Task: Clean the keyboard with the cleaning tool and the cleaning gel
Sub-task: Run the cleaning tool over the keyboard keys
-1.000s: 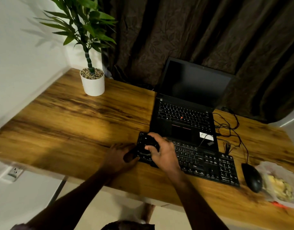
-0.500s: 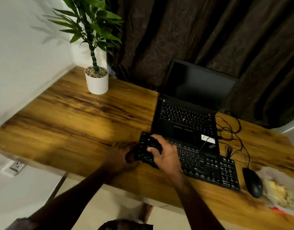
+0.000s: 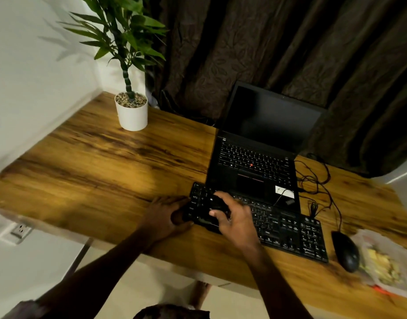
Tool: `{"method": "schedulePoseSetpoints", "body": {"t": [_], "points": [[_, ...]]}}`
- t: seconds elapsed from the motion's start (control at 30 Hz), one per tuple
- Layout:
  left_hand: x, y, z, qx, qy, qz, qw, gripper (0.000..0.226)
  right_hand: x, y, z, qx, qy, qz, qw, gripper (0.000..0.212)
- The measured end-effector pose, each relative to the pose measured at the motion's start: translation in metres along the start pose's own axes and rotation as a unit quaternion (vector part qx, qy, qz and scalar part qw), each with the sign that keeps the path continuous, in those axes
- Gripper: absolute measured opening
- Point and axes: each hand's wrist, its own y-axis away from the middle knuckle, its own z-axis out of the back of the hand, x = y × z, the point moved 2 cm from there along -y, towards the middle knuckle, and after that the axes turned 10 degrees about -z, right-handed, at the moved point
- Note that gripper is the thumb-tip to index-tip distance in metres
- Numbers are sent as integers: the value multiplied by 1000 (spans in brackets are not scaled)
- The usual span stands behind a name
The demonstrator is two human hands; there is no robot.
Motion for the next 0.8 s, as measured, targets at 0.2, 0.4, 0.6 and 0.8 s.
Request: {"method": "schedulePoseSetpoints", "body": {"t": [0.2, 0.4, 0.6, 0.8], "points": [[5, -2, -6, -7, -20, -30, 999, 75, 21, -11, -34, 8, -12, 22, 1000, 43], [2, 0, -2, -9, 0, -5, 1000, 82, -5, 1, 0, 12, -4, -5, 1000, 44], [3, 0, -4, -27, 13, -2, 1000, 85, -39, 12, 20, -11, 32, -40, 999, 44], [6, 0, -8, -26, 15, -9, 1000, 83, -5, 7, -6, 3, -16, -13, 1000, 44]]}}
